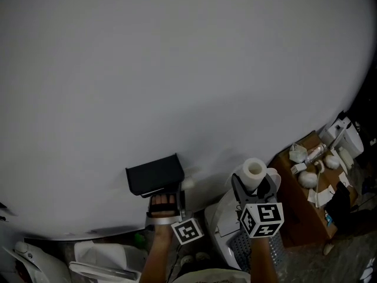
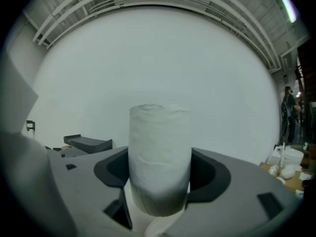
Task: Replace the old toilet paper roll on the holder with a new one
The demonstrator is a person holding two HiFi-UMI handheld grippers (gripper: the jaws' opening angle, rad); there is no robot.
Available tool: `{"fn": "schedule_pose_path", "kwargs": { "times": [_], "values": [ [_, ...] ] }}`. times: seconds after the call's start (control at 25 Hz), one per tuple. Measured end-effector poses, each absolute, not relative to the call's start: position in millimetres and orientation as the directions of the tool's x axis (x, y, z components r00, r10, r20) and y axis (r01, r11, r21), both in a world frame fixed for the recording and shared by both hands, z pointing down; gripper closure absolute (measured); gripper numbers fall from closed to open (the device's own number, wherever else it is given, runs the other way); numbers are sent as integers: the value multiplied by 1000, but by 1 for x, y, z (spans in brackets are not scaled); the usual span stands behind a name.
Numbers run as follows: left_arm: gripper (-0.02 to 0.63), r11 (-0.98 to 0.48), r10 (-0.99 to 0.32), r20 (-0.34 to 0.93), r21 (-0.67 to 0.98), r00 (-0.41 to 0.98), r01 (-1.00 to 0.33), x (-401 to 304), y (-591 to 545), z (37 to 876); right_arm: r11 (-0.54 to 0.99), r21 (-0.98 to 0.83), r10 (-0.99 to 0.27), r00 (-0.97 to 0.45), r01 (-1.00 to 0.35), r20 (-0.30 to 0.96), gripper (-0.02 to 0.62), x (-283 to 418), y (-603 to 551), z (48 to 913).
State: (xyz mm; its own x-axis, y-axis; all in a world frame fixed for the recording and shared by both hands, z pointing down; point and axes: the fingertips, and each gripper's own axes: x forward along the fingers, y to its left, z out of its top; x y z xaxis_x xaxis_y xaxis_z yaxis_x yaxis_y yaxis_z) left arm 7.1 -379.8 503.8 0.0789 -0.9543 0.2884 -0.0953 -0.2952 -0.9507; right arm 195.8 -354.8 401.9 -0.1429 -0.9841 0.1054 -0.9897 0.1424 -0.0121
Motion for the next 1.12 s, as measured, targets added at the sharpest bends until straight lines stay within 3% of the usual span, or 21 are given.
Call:
{"fn": "schedule_pose_path", "kwargs": {
  "times": [0.64,0.84,1.12],
  "values": [
    [425,-315,-926,269,-937,265,-151,92,-379,486,40,-8,-994,-41,-999,101,285,248,-343,400],
    [425,-356,-902,242,-885,357,-301,101,-368,462,41,-9,-994,-42,-999,103,285,247,-344,400],
    [425,-380,-883,105,-732,458,-565,78,-352,407,81,-15,-992,-82,-997,96,285,226,-349,398]
  ]
}}
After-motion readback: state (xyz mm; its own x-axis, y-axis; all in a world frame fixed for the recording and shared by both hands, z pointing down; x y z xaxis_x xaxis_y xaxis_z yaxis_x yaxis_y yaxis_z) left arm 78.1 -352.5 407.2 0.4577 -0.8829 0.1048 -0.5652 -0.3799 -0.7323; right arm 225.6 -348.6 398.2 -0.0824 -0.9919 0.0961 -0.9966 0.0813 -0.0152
